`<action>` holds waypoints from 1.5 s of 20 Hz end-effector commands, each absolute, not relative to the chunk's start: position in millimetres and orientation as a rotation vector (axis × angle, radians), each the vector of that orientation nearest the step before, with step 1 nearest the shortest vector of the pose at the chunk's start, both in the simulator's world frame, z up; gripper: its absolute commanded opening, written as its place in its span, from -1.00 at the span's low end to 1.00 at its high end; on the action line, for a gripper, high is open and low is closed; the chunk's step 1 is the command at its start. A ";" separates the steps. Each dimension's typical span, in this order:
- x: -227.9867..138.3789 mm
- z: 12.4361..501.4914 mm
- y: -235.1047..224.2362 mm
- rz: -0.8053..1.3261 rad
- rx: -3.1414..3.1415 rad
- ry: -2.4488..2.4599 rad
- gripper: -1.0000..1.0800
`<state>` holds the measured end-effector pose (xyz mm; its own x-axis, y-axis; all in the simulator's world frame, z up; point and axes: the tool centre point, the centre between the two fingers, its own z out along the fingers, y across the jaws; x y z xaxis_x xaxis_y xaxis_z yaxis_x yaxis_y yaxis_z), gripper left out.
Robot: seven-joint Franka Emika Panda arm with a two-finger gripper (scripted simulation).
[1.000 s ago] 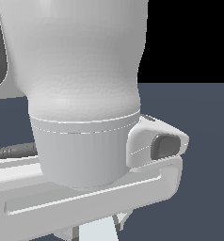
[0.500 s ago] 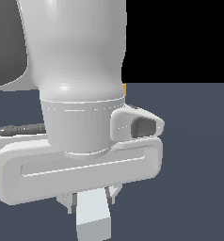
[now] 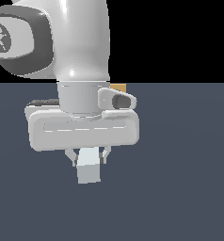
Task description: Insert the peg into the horizontal hole in a box.
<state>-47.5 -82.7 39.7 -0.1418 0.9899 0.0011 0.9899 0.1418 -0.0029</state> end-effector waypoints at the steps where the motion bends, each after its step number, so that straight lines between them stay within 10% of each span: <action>1: -50.4 45.3 -58.7 -0.001 -2.089 -2.346 -1.00; 30: -50.0 73.5 97.9 0.000 -2.284 -2.157 -1.00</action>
